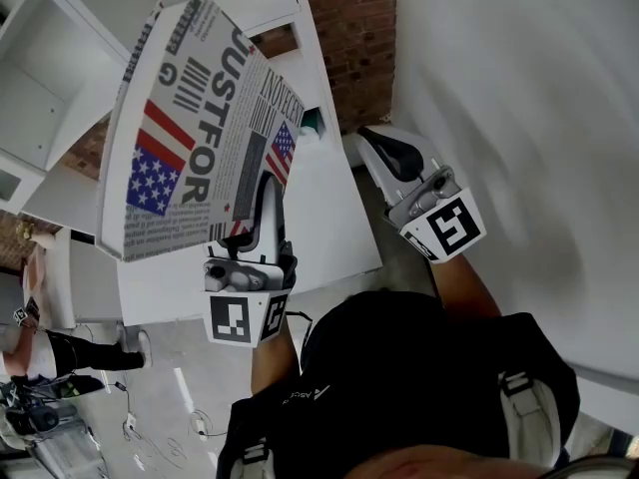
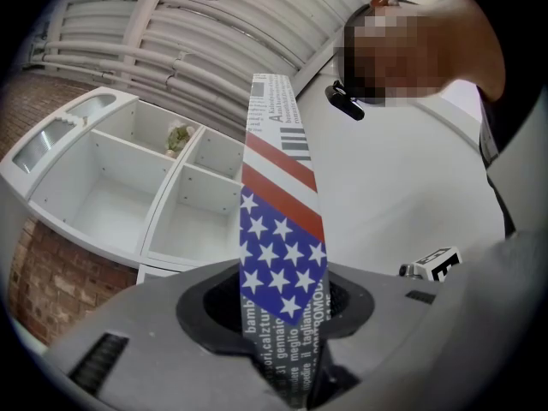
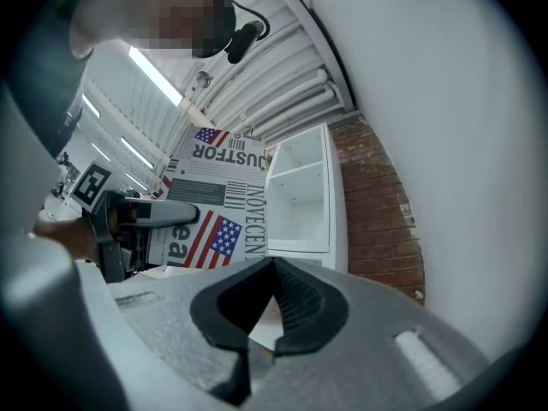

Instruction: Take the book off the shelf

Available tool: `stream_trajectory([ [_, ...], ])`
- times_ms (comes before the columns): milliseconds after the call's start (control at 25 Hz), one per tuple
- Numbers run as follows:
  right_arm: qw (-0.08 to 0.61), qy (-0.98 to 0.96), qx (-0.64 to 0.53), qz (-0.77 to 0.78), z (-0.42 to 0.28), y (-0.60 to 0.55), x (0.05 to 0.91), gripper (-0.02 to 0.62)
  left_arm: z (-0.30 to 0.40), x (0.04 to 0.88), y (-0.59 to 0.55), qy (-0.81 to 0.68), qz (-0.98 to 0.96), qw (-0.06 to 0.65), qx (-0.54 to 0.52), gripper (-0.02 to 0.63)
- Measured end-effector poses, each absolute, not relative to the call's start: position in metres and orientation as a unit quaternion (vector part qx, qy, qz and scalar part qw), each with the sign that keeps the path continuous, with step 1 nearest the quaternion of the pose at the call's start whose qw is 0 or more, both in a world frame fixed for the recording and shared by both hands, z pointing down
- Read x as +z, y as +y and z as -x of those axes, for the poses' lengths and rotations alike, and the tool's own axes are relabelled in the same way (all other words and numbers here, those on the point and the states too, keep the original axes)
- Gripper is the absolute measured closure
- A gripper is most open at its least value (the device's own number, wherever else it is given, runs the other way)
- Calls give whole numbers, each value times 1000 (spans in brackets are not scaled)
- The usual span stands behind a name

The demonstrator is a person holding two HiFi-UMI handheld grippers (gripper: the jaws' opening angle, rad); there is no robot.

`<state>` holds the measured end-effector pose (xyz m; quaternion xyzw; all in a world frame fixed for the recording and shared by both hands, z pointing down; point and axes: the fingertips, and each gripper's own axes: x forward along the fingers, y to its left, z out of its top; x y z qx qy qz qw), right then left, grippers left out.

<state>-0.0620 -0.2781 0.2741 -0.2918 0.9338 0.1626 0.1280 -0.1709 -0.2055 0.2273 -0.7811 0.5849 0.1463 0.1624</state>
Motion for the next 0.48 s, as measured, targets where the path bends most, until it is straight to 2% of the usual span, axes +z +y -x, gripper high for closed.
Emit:
stream_trajectory([
  [480, 132, 934, 156, 294, 60, -277, 278, 595, 170, 229, -206, 583, 782, 159, 152, 454],
])
